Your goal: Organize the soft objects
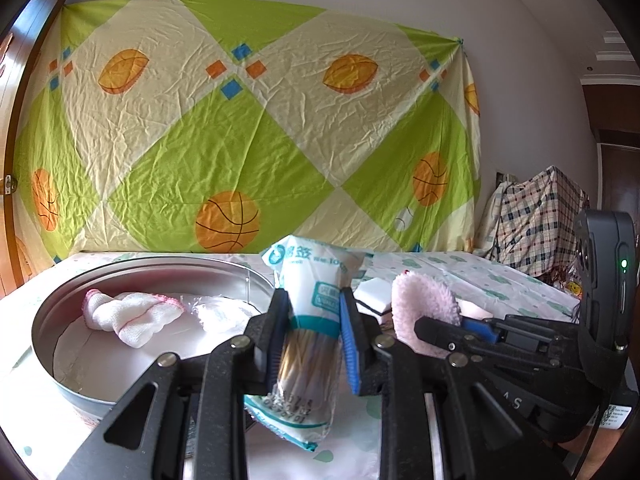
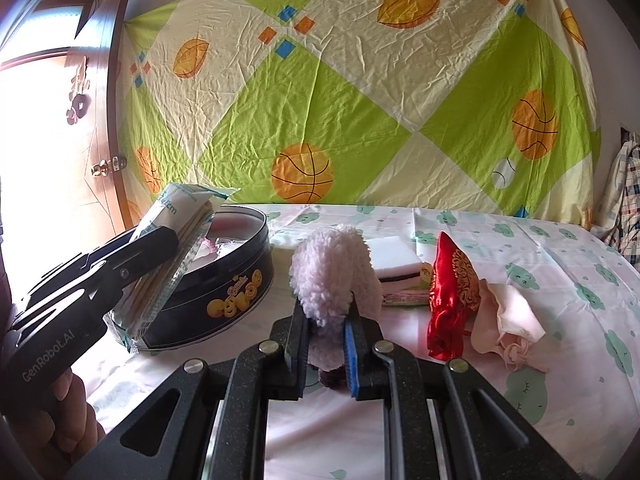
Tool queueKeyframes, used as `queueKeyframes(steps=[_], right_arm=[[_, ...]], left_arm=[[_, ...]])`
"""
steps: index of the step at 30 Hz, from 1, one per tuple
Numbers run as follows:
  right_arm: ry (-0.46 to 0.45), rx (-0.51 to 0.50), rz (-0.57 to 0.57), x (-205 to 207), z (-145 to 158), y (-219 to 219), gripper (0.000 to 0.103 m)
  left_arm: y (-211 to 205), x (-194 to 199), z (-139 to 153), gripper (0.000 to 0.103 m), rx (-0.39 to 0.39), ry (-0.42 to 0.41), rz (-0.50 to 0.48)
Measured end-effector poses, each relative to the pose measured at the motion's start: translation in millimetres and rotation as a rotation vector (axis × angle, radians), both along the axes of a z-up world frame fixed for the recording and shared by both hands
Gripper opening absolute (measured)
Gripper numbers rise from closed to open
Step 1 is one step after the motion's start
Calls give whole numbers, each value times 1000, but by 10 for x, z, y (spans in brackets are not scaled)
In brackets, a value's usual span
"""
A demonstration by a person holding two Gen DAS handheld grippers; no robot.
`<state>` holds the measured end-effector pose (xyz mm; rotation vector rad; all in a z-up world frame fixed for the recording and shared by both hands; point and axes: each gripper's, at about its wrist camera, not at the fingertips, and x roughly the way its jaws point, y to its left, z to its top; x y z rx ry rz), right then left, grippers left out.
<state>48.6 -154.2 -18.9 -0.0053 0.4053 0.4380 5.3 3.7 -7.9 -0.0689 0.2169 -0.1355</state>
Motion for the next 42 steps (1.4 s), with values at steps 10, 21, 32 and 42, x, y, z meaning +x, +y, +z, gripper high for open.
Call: queueKeyframes(steps=[10, 21, 32, 42], right_arm=[[-4, -4, 16, -30, 7, 89, 16], [-3, -3, 40, -46, 14, 189, 16], [-5, -2, 55, -55, 18, 250, 16], [-8, -5, 70, -63, 21, 309, 16]], left_arm=[[65, -19, 0, 23, -14, -7, 9], [142, -45, 1, 23, -21, -13, 23], [248, -61, 4, 23, -35, -12, 35], [300, -64, 6, 23, -40, -16, 47]])
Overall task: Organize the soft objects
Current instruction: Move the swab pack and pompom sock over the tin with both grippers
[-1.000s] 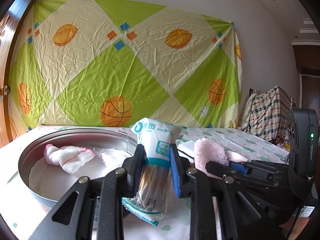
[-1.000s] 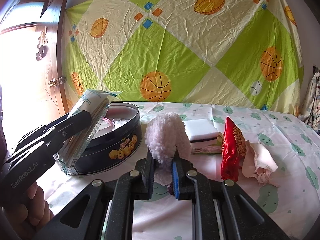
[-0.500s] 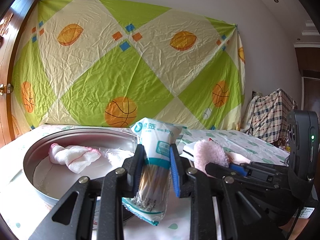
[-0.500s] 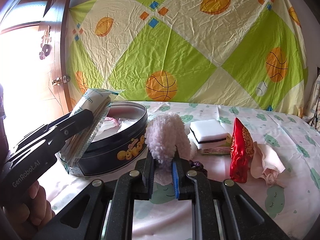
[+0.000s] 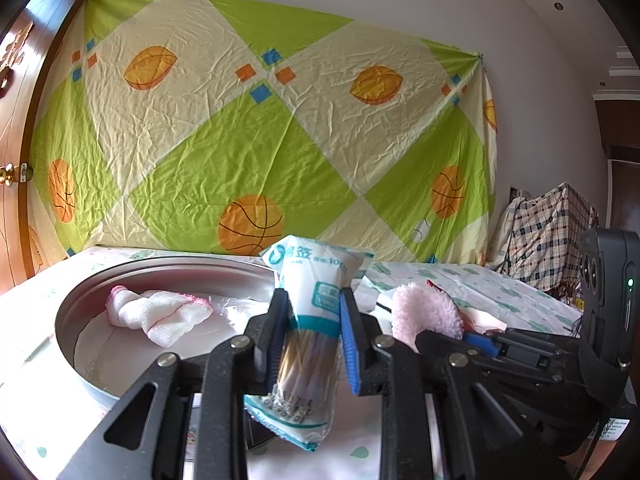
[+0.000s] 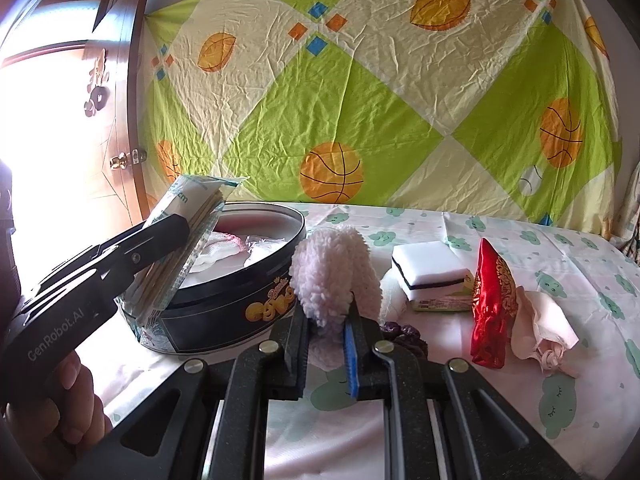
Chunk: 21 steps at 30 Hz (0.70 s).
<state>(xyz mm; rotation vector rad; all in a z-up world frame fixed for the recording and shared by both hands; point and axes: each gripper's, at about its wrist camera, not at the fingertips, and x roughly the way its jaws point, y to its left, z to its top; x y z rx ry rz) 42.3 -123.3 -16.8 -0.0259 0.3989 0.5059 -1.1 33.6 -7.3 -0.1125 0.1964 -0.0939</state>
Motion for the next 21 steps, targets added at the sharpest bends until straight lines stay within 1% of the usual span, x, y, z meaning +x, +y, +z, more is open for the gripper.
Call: queueKeyframes(steps=[10, 16, 18, 21], right_arm=[[0, -5, 15, 0, 1, 39, 16], [13, 8, 47, 15, 13, 100, 16], [20, 16, 57, 31, 24, 125, 16], [7, 9, 64, 50, 75, 172, 16]], left_arm=[[115, -21, 7, 23, -18, -6, 23], [233, -45, 20, 23, -20, -2, 42], [280, -48, 41, 23, -20, 1, 52], [372, -51, 99, 23, -15, 3, 66]])
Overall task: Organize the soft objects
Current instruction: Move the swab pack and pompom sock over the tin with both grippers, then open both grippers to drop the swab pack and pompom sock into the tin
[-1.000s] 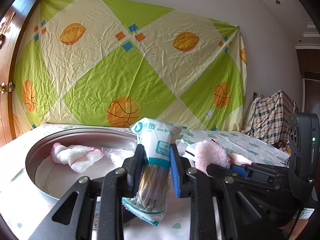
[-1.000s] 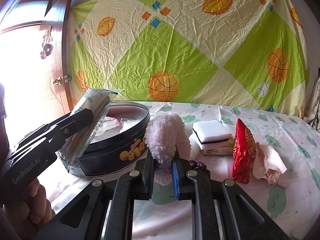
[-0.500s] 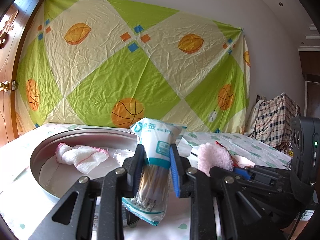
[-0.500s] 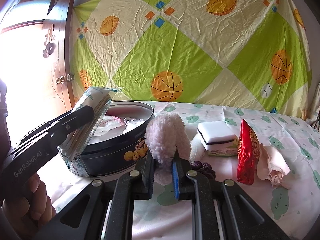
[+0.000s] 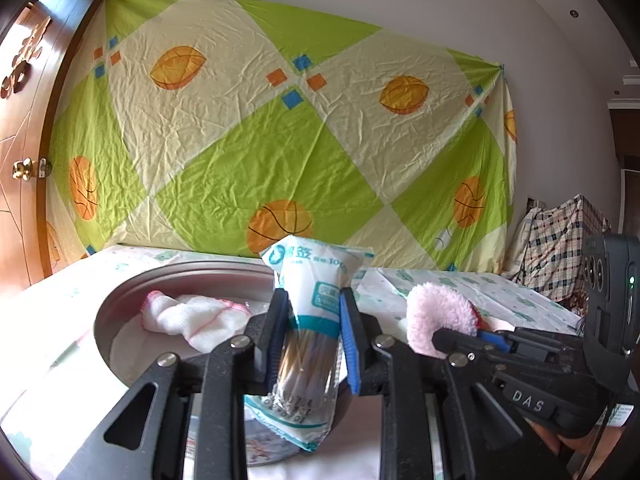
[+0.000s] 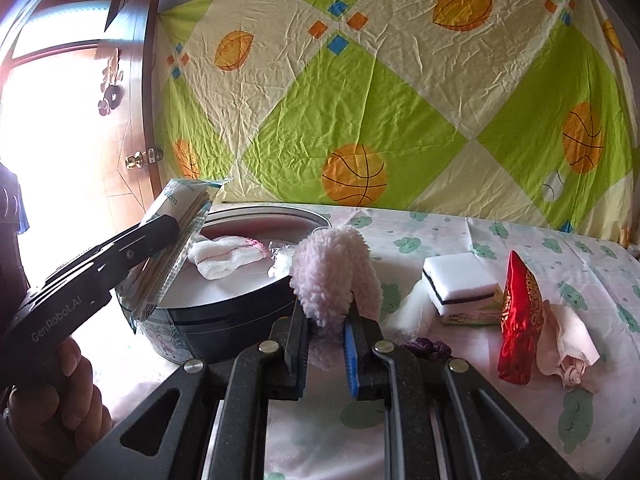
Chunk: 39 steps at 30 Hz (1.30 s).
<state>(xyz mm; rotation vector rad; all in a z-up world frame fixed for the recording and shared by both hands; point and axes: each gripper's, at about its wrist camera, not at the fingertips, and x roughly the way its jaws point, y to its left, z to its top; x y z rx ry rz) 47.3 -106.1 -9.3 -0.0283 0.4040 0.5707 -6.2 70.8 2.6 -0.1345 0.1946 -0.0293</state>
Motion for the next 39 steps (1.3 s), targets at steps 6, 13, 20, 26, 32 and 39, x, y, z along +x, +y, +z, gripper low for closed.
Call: queueKeyframes(steps=[6, 13, 20, 26, 32, 39], right_arm=[[-10, 9, 36, 113, 191, 98, 16], [-31, -14, 97, 318, 439, 414, 16], [-5, -74, 144, 593, 473, 839, 16], [54, -126, 147, 843, 344, 1072, 16], [98, -152, 146, 949, 198, 1199, 17], [115, -164, 152, 961, 139, 1270, 18]], left_arm=[[147, 38, 119, 23, 61, 19, 59], [325, 263, 239, 23, 99, 83, 97], [558, 534, 214, 24, 111, 199, 144], [723, 649, 144, 24, 111, 268, 179], [863, 798, -5, 24, 65, 364, 164], [881, 893, -100, 24, 67, 416, 172]])
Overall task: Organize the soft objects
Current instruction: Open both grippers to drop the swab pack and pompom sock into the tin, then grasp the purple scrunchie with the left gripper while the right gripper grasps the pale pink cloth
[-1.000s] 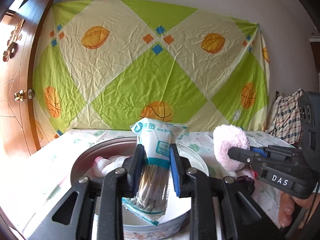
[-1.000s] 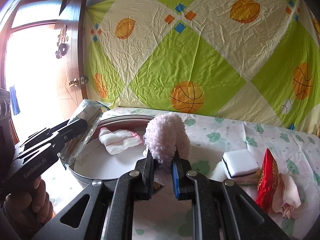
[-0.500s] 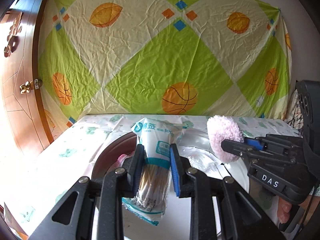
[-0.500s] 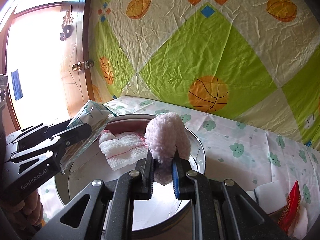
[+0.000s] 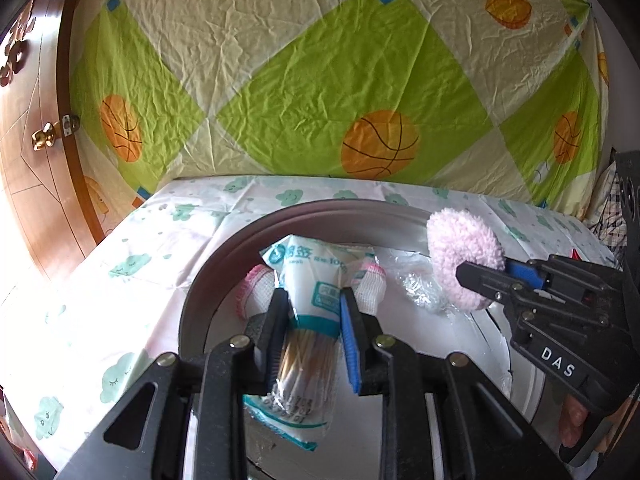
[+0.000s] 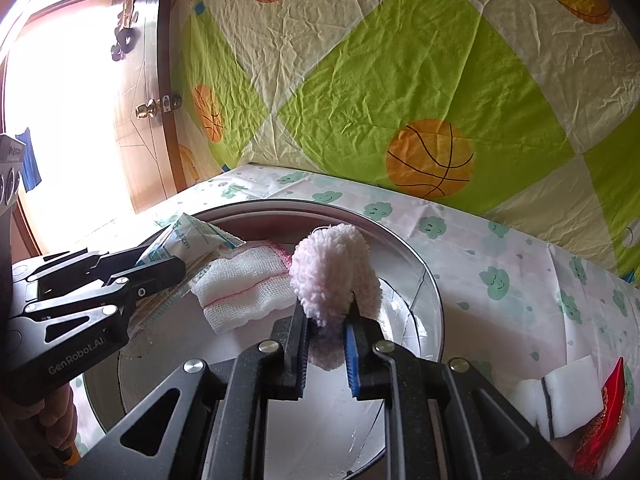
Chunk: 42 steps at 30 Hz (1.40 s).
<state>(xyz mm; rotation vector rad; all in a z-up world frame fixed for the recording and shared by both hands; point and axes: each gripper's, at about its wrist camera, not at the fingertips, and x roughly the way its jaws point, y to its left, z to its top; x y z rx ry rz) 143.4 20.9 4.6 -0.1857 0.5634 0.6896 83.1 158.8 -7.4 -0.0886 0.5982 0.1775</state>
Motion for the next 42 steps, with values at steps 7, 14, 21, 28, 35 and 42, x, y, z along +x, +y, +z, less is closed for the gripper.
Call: queueKeyframes(steps=[7, 14, 21, 28, 35, 42], right_arm=[[13, 39, -22, 4, 12, -92, 67], [-24, 105, -50, -219, 129, -494, 68], [-91, 117, -158, -455, 167, -1251, 74], [-110, 94, -306, -514, 143, -2032, 75], [-63, 112, -445, -410, 35, -2640, 76], [-5, 97, -518, -279, -75, -2867, 76]], left_arm=[[47, -77, 82, 73, -17, -53, 40], [-122, -294, 212, 83, -18, -125, 33], [-734, -453, 280, 94, 3, -188, -59], [-1431, -377, 202, 98, 22, -162, -204], [-1919, -188, 34, 98, 7, -64, -304], [-2195, 24, -170, 98, -41, 65, -378]])
